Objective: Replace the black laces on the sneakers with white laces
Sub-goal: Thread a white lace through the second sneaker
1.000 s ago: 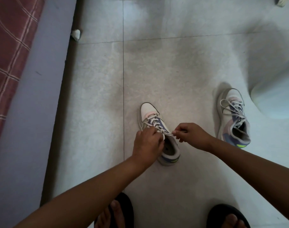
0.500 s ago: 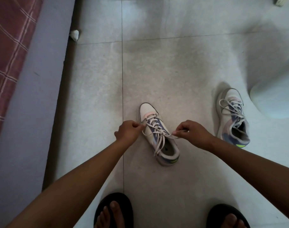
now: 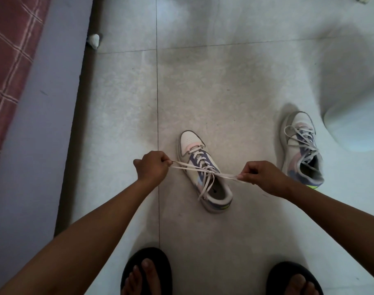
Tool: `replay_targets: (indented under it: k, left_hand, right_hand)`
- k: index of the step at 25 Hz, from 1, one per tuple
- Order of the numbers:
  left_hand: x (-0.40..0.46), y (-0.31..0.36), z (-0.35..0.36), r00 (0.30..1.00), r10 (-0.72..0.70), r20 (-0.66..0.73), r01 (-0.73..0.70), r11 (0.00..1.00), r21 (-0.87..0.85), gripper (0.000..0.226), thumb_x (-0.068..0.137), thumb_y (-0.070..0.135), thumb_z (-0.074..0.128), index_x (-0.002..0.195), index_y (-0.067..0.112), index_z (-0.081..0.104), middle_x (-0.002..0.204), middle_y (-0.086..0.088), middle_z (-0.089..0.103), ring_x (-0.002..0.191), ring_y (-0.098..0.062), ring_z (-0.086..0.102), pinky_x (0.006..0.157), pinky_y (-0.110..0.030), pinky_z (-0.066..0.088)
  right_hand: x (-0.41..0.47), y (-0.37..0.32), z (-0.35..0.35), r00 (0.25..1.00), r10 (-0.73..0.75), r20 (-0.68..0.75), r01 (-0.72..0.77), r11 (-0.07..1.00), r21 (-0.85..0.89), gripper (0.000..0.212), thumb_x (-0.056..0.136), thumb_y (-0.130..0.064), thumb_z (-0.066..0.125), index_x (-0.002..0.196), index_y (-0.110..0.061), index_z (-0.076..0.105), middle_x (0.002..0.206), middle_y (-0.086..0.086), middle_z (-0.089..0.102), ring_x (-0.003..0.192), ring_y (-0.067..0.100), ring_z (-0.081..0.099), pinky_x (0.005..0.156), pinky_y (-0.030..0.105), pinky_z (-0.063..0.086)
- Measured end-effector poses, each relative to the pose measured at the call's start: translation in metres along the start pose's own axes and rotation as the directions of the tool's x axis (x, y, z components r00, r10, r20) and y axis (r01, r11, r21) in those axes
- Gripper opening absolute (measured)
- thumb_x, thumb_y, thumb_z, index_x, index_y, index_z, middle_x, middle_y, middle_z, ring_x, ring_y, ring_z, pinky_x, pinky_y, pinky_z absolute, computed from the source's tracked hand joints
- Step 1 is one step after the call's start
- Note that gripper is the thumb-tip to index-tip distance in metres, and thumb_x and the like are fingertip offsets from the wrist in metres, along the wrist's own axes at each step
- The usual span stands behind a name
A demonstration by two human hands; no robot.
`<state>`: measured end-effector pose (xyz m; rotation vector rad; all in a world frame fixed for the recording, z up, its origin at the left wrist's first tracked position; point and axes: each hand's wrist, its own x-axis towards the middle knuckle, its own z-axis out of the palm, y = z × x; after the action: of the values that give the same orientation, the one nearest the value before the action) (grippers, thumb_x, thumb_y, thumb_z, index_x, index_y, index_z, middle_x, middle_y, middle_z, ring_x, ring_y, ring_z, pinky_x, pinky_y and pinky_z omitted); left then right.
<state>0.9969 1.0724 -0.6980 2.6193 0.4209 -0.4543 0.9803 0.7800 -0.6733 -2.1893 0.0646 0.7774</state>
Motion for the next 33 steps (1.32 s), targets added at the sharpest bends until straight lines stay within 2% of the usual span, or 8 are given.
replay_targets:
  k: [6,9,13,16,19,23,27,33]
  left_hand:
    - [-0.003,-0.007,0.002,0.996,-0.019,0.085,0.02,1.0,-0.011,0.012,0.088,0.03,0.062,0.077,0.026,0.065,0.08,0.009,0.061,0.092,-0.019,0.059,0.08,-0.034,0.028]
    - [-0.004,-0.007,-0.009,0.959,-0.041,0.282,0.104,0.972,-0.212,0.055,0.09,0.047,0.053,0.134,0.014,0.046,0.136,-0.01,0.047,0.125,-0.028,0.046,0.103,-0.046,0.037]
    - [-0.043,0.015,-0.003,0.913,0.074,0.401,0.072,0.939,-0.338,0.087,0.082,0.051,0.063,0.148,0.02,0.015,0.149,-0.013,0.027,0.125,-0.023,0.043,0.104,-0.04,0.04]
    - [-0.067,0.045,0.026,0.89,0.089,0.447,0.056,0.952,-0.3,0.098,0.078,0.039,0.072,0.149,0.019,0.008,0.141,-0.015,0.031,0.124,-0.027,0.044,0.101,-0.027,0.036]
    - [-0.066,0.067,0.043,0.918,0.049,0.393,0.021,0.985,-0.171,0.097,0.081,0.026,0.068,0.149,0.015,0.0,0.139,-0.02,0.022,0.123,-0.038,0.043,0.102,-0.037,0.039]
    - [-0.041,0.063,0.036,0.931,0.208,0.301,-0.15,0.967,-0.204,0.074,0.082,0.016,0.063,0.144,0.021,0.023,0.127,-0.013,0.031,0.105,-0.033,0.054,0.088,-0.029,0.043]
    - [-0.034,0.054,0.03,0.919,0.254,0.301,-0.195,0.958,-0.212,0.071,0.084,0.013,0.061,0.146,0.021,0.028,0.121,-0.007,0.036,0.098,-0.025,0.052,0.084,-0.024,0.04]
    - [-0.061,0.037,0.031,0.924,0.236,0.302,-0.192,0.967,-0.168,0.073,0.082,0.01,0.061,0.146,0.023,0.029,0.125,-0.008,0.037,0.103,-0.025,0.052,0.08,-0.021,0.037]
  right_hand:
    - [-0.002,0.003,-0.007,0.998,0.058,-0.009,-0.057,0.997,0.048,0.018,0.082,-0.021,0.071,0.067,-0.017,0.063,0.06,-0.001,0.055,0.057,0.01,0.047,0.052,0.013,0.037]
    - [-0.005,0.003,-0.019,0.985,0.106,-0.134,-0.07,0.965,0.252,0.023,0.091,-0.033,0.058,0.111,-0.022,0.06,0.094,-0.002,0.06,0.086,0.012,0.056,0.076,0.023,0.046]
    - [-0.026,0.027,-0.051,0.96,-0.015,-0.281,-0.045,0.977,-0.208,0.03,0.087,-0.027,0.063,0.116,-0.017,0.059,0.109,0.003,0.057,0.097,0.018,0.054,0.081,0.029,0.039]
    - [-0.043,0.064,-0.072,0.787,0.104,-0.608,-0.419,0.814,-0.402,0.052,0.078,-0.026,0.072,0.121,-0.005,0.051,0.118,0.022,0.048,0.108,0.039,0.045,0.084,0.048,0.041]
    - [-0.046,0.084,-0.085,0.607,0.493,-0.623,-0.627,0.779,0.007,0.078,0.082,-0.027,0.069,0.144,-0.008,0.026,0.134,0.025,0.036,0.123,0.039,0.036,0.097,0.053,0.035]
    - [-0.037,0.076,-0.076,0.819,0.411,-0.401,-0.401,0.909,0.112,0.049,0.087,-0.013,0.059,0.134,-0.018,0.045,0.089,0.011,0.061,0.083,0.027,0.057,0.071,0.029,0.041]
    - [-0.042,0.042,-0.026,0.973,0.157,-0.171,-0.176,0.979,-0.103,0.049,0.083,-0.01,0.061,0.129,-0.022,0.046,0.096,0.006,0.062,0.082,0.024,0.059,0.067,0.023,0.038]
    - [-0.044,0.007,0.029,0.999,0.033,0.023,-0.032,0.999,-0.04,0.04,0.086,-0.017,0.063,0.108,-0.028,0.031,0.081,0.001,0.058,0.066,0.014,0.056,0.06,0.024,0.043]
